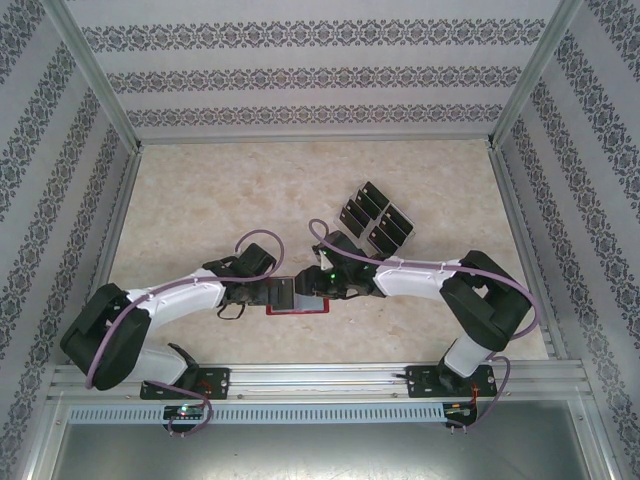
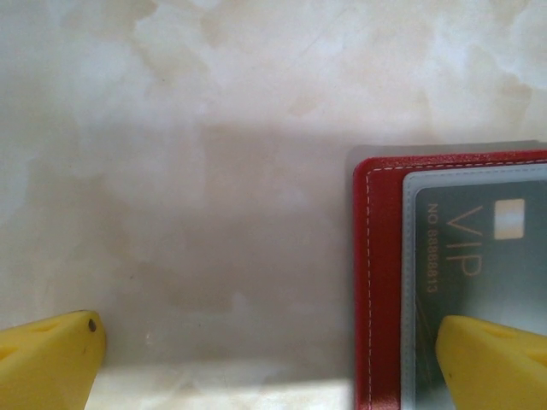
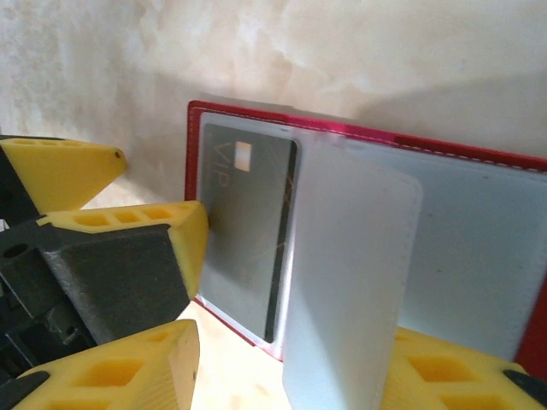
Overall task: Put the credit cards into the card holder
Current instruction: Flip over the card slot in the card holder.
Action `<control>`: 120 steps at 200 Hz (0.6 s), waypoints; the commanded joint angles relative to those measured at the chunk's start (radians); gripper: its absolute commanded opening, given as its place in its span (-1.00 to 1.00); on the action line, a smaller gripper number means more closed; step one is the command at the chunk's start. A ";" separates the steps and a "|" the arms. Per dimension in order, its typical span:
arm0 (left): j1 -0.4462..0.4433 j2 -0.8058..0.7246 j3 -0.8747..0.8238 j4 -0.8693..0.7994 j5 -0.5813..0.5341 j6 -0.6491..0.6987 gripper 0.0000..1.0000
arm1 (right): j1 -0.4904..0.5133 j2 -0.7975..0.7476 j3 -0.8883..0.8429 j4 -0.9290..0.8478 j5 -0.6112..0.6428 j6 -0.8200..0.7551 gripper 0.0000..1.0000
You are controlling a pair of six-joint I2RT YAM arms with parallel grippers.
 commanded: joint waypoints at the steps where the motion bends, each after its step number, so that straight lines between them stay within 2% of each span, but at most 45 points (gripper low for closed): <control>1: 0.013 -0.049 -0.006 -0.037 -0.015 -0.022 1.00 | 0.013 -0.008 0.031 -0.005 0.003 0.012 0.02; 26: 0.028 -0.129 -0.011 -0.071 -0.053 -0.035 1.00 | 0.018 -0.008 0.053 -0.011 -0.001 0.014 0.02; 55: 0.084 -0.267 -0.034 -0.108 -0.082 -0.055 1.00 | 0.026 0.027 0.099 -0.015 -0.024 0.020 0.02; 85: 0.164 -0.376 -0.036 -0.140 -0.049 -0.047 1.00 | 0.056 0.095 0.181 -0.031 -0.043 0.021 0.02; 120: 0.204 -0.397 -0.007 -0.169 -0.027 -0.018 1.00 | 0.102 0.213 0.298 -0.079 -0.046 0.026 0.02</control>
